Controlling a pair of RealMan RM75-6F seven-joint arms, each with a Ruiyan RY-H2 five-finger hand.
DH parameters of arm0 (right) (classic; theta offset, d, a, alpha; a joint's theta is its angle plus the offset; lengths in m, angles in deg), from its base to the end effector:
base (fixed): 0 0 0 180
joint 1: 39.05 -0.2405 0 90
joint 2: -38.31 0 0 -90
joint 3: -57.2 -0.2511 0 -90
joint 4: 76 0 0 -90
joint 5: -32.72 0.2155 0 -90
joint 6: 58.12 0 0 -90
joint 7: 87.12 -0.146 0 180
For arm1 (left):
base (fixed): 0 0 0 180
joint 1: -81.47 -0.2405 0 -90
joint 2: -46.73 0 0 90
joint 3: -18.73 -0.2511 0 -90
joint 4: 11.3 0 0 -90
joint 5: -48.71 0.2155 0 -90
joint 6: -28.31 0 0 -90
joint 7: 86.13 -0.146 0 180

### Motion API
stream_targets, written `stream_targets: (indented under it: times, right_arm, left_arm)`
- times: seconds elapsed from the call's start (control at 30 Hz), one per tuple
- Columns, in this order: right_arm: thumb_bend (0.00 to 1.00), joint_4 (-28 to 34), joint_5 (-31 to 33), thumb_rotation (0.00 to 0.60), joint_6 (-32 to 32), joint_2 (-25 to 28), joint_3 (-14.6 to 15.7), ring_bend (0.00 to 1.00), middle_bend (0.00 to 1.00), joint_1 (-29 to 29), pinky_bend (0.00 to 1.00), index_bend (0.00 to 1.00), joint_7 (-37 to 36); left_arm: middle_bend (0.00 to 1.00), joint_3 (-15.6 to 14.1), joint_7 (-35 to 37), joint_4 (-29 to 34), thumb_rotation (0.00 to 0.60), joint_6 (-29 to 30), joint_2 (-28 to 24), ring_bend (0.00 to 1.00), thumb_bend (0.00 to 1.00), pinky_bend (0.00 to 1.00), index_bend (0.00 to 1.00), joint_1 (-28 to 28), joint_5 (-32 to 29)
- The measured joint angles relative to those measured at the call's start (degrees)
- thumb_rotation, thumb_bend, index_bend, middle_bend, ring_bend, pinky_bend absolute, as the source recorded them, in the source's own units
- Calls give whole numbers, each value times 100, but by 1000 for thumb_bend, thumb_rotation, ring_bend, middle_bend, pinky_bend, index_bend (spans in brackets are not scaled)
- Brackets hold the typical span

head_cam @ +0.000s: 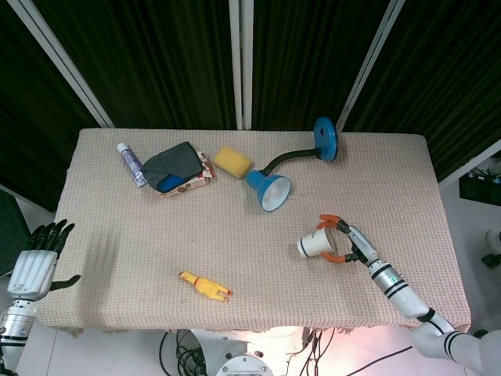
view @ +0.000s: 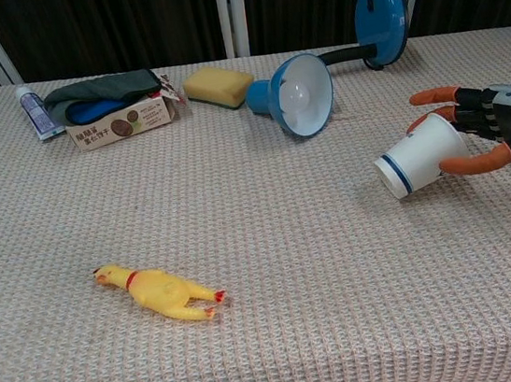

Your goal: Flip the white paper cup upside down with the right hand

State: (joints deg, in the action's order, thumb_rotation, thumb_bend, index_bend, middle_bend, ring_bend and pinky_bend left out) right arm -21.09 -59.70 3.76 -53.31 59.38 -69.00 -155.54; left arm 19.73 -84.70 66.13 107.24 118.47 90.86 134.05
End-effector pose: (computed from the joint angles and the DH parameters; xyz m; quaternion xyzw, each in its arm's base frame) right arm -0.2896 -0.3049 -0.0115 0.5156 -0.6765 0.4872 0.1980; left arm -0.3435 0.2057 0.1184 -0.6427 -0.3753 -0.3372 0.5765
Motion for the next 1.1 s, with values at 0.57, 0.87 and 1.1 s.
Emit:
stream_targets:
  times: [0.57, 0.87, 1.1]
  right_arm:
    - [84, 1638, -343, 600, 745, 1127, -55, 0, 57, 25, 0, 0, 3565]
    - [84, 4242, 574, 600, 47, 2200, -266, 0, 129, -180, 0, 0, 7701]
    - [85, 4789, 2171, 600, -205, 2073, -395, 0, 129, -413, 0, 0, 10687]
  left_arm:
    - [0, 42, 314, 43, 600, 98, -61, 0, 70, 51, 0, -32, -2]
    - [0, 58, 508, -2, 600, 48, -107, 0, 71, 51, 0, -48, -63]
    - [0, 48, 539, -14, 600, 35, -112, 0, 70, 51, 0, -42, -45]
